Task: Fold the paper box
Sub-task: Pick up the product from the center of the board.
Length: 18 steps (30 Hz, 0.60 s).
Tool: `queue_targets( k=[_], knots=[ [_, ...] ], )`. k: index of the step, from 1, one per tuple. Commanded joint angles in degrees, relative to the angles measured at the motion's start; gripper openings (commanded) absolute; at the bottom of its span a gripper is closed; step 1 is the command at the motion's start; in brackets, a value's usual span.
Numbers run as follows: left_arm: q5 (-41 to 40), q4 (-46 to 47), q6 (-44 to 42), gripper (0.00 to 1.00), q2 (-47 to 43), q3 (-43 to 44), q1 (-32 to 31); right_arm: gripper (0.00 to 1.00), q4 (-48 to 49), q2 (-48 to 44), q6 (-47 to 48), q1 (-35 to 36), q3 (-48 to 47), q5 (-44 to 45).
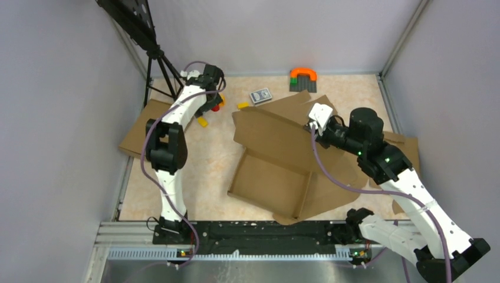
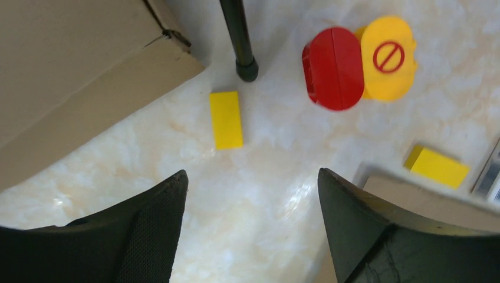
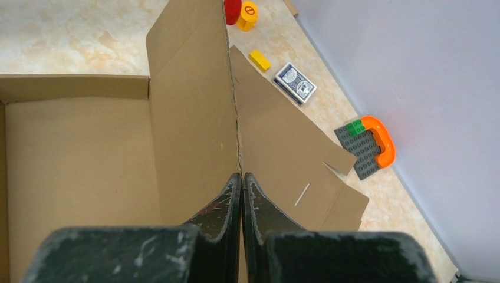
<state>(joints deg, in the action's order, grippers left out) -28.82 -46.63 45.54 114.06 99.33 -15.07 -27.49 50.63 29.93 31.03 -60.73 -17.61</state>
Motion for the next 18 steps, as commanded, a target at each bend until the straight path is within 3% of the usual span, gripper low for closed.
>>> queue_targets(
  k=[1, 11, 18],
  knots=[
    [0.11, -10.98, 9.93, 0.79, 7.19, 11.31, 1.58, 0.00, 4.24, -1.59, -1.10, 0.44, 0.33, 0.35],
    [5.25, -4.29, 10.97, 0.79, 8.28, 6.07, 6.05, 0.00, 4.43, -2.13, -0.81, 0.44, 1.14, 0.83],
    [8.50, -3.53, 10.62, 0.73, 12.69, 6.62, 6.54, 0.00, 4.35, -2.28, -0.70, 0.45, 1.15, 0.64]
  ],
)
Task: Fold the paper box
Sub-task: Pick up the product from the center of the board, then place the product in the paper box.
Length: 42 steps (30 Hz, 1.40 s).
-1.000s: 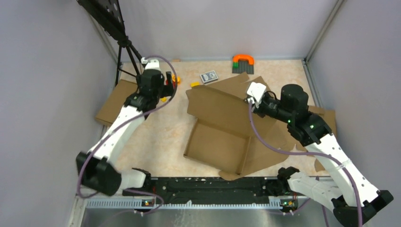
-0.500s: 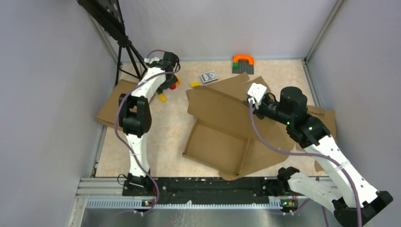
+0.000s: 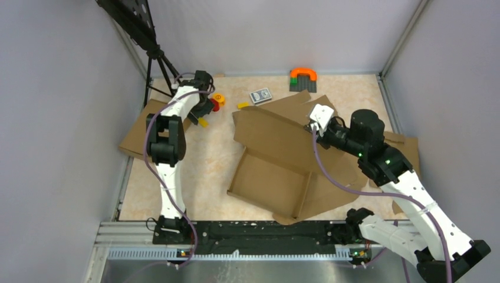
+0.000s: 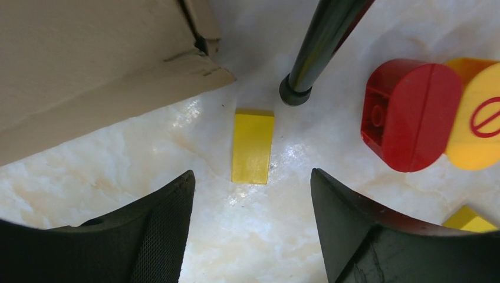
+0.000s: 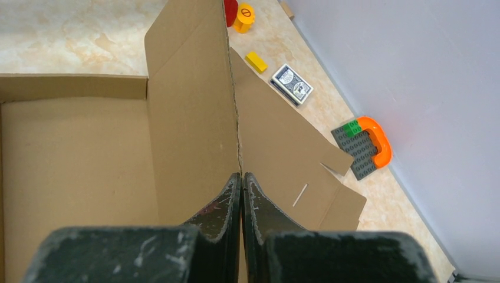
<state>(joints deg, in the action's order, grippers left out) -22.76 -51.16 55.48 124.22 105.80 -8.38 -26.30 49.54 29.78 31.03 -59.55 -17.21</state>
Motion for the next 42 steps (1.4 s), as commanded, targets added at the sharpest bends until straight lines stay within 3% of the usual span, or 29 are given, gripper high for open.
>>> queue_targets(
  k=[1, 3, 8, 12, 17, 23, 29, 33, 37, 42],
  knots=[
    [3.17, 1.52, 0.60, 0.71, 3.04, -0.12, -0.02, 0.00, 3.26, -1.17, -0.54, 0.48, 0.00, 0.21],
    [4.89, 2.13, 0.53, 0.64, 3.96, -0.38, 0.41, 0.00, 3.37, -1.19, -0.56, 0.45, 0.03, 0.16],
    [5.19, 2.54, 1.42, 0.58, 5.05, -1.35, 1.55, 0.00, 3.58, -1.33, -0.70, 0.44, -0.03, 0.03],
    [6.86, 3.45, 1.03, 0.25, 4.88, -2.57, 2.14, 0.00, 3.62, -1.18, -0.90, 0.44, 0.01, 0.03],
    [6.40, 7.09, -1.31, 0.15, -0.22, -8.06, 1.89, 0.00, 3.96, -0.38, -1.53, 0.44, 0.01, 0.65],
    [8.79, 11.50, -2.64, 0.07, -15.90, -21.29, 1.17, 0.00, 3.88, 4.71, -3.94, 0.44, -2.02, 2.82],
    [8.35, 11.12, -2.98, 0.09, -35.51, -32.41, -3.12, 0.00, 6.31, 10.37, -5.51, 0.44, -3.55, 6.15],
    [8.70, 13.63, -4.97, 0.09, -50.54, -41.97, -9.87, 0.00, 6.87, 14.08, -5.57, 0.44, -6.16, 6.53],
    [14.99, 21.27, 0.13, 0.11, -63.41, -54.67, -18.70, 0.00, 8.57, 15.16, -5.94, 0.48, -6.24, 6.57],
    [16.34, 28.54, 7.87, 0.09, -70.09, -63.92, -32.11, 0.00, 9.37, 15.92, -5.82, 0.44, -6.38, 7.13]
  ],
)
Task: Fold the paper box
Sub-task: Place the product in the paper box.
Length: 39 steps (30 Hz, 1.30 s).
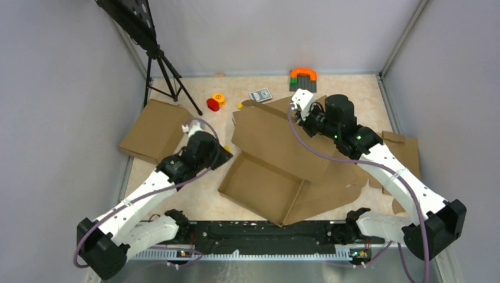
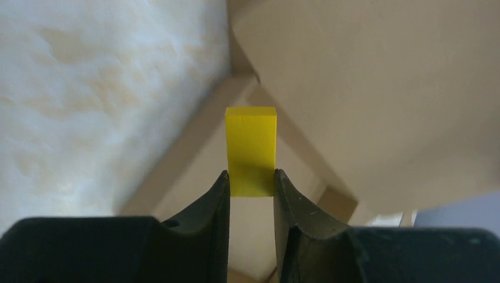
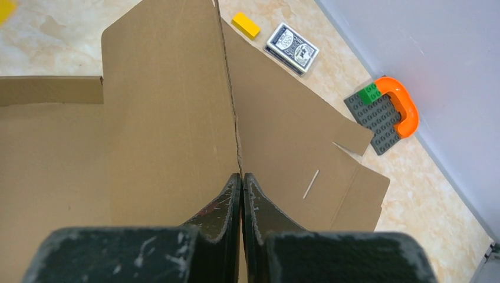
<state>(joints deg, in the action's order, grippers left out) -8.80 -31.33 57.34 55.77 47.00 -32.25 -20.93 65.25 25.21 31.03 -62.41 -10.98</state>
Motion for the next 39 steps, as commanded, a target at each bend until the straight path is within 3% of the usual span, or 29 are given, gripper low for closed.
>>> queue_targets(
  k=[1, 4, 6, 8, 9, 12, 14, 20, 25, 31, 39],
  knots=[
    [2.57, 10.58, 6.10, 0.10, -1.30, -5.75, -11.09, 0.00, 3.95, 0.34, -1.04, 0.44, -3.68, 1.07],
    [4.48, 14.30, 3.68, 0.24, 3.61, -5.15, -16.68, 0.00, 3.81, 0.81, -0.09, 0.46, -4.58, 1.93],
    [5.44, 13.67, 0.94, 0.53, 7.88, -2.92, -18.42, 0.00, 4.30, 1.06, 0.41, 0.44, -4.94, 2.28],
    [2.70, 10.08, -1.72, 0.95, 10.64, -0.39, -19.60, 0.00, 4.81, 1.34, 1.22, 0.44, -5.52, 1.92],
    [2.11, 9.36, -3.71, 0.98, 11.09, 0.37, -19.91, 0.00, 4.92, 1.47, 1.43, 0.44, -5.86, 1.55],
    [0.97, 7.67, -8.80, 0.99, 10.25, 1.91, -19.45, 0.00, 3.73, 2.28, 2.19, 0.44, -6.97, 0.95],
    [4.81, 8.91, -14.24, 0.99, 8.75, 1.66, -17.14, 0.00, 2.88, 2.80, 3.58, 0.44, -7.34, 0.44],
    [23.89, 17.19, -27.04, 0.97, 1.09, -3.71, 1.58, 0.00, 1.60, 2.23, 9.10, 0.43, -6.76, -5.59],
    [18.76, 22.55, -32.85, 0.98, -3.77, -5.50, 7.39, 0.00, 1.55, 3.61, 8.99, 0.37, -7.45, -6.90],
    [25.48, 34.78, -30.11, 0.96, 3.33, -4.95, 13.25, 0.00, 2.20, 3.07, 8.58, 0.39, -7.52, -7.29],
    [32.09, 57.22, -39.24, 0.99, 15.06, -7.49, 15.42, 0.00, 2.91, 2.55, 8.29, 0.42, -6.41, -7.40]
  ],
)
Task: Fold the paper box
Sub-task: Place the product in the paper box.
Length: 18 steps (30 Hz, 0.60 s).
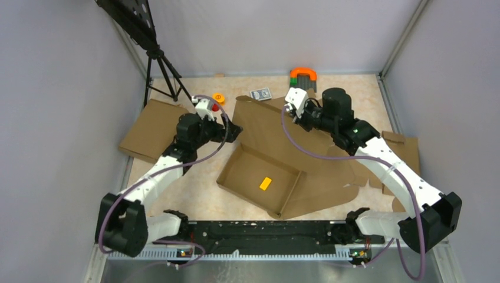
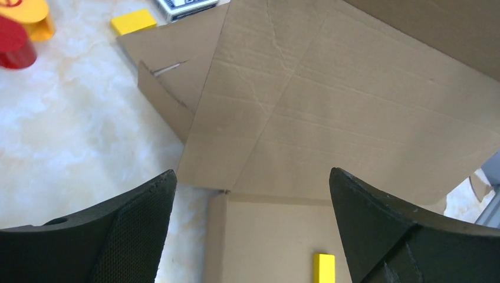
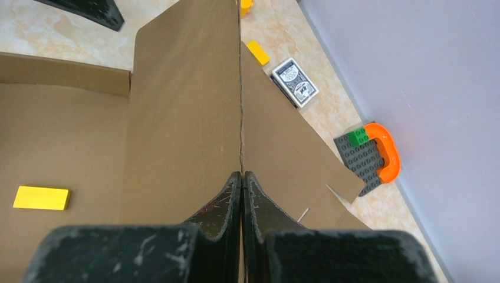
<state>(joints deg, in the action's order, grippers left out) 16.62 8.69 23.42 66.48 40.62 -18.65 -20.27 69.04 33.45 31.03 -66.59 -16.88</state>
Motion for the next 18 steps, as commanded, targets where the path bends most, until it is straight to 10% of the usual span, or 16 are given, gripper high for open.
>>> queue_targets(
  k=[1, 13, 18],
  knots=[
    [8.21, 18.59, -5.36, 0.99, 6.14, -0.45, 2.59, 0.00, 2.31, -1.08, 0.05, 0.36, -2.19, -1.83],
    [26.86, 11.24, -4.78, 0.87, 21.32, 13.87, 5.38, 0.00, 3.15, -0.19, -1.15, 0.36, -2.59, -1.88],
    [31.01, 7.72, -3.36, 0.55, 23.10, 16.07, 5.38, 0.00, 4.13, 0.52, -2.21, 0.41, -2.74, -1.14]
  ],
)
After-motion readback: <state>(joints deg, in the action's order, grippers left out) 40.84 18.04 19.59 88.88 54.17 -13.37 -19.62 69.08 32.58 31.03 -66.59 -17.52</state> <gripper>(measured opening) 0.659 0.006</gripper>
